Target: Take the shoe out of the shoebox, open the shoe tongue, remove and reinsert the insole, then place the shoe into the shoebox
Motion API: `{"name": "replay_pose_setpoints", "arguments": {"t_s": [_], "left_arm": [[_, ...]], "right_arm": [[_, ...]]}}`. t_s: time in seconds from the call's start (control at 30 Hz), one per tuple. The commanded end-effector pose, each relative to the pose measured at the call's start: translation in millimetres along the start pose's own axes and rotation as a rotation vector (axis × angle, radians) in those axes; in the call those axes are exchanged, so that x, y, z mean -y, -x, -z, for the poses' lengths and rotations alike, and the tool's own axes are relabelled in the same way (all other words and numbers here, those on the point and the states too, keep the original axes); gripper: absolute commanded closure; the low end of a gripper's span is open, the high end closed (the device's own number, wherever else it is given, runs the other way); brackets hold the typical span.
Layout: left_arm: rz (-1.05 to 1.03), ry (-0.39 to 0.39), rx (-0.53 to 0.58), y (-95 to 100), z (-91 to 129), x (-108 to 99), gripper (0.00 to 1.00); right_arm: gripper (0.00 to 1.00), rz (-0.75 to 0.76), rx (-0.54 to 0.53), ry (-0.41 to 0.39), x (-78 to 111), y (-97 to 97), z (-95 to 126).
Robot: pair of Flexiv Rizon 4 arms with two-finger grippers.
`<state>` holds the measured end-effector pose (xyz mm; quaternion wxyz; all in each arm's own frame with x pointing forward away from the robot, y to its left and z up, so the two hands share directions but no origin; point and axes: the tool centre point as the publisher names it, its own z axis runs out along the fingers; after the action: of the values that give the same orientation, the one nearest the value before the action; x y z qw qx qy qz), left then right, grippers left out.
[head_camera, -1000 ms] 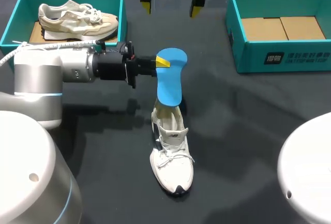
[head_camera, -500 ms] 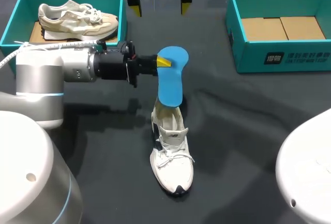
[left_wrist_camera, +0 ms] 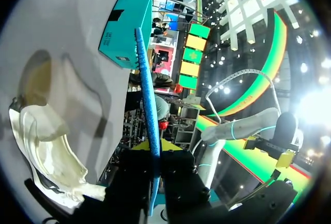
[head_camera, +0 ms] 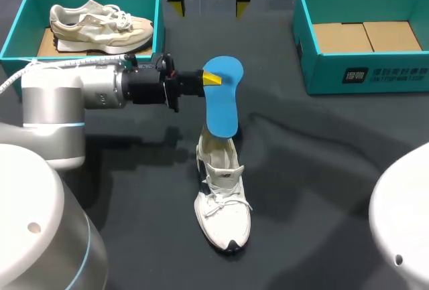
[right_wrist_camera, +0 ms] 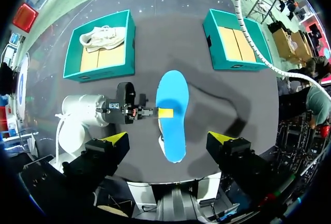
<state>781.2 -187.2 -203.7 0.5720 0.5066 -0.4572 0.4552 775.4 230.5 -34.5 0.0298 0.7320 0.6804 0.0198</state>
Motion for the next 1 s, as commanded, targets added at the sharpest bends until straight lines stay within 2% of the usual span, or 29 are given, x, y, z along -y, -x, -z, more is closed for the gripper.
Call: {"name": "replay_pose_setpoints", "arguments": {"t_s": [0.03,0.2,0.63,1.0], "left_arm": [[-0.011,-0.011,-0.001,-3.6,2,-2,1.0],[-0.038,-0.017,-0.001,-6.9,4,-2,1.0],[-0.152,-0.014,-0.003,-17.5,9,-4,1.0],[-0.315,-0.012,0.002,-26.3,15,-8,1.0]], "right_arm": [[0.0,-0.02,-0.082,0.003,0.4,15.0,-3],[0.0,-0.055,-0.151,-0.001,-2.4,23.9,-3],[0.0,-0.111,-0.41,0.016,-2.7,46.1,-5],[0.0,-0.127,-0.693,-0.025,-3.8,64.5,-13]]}}
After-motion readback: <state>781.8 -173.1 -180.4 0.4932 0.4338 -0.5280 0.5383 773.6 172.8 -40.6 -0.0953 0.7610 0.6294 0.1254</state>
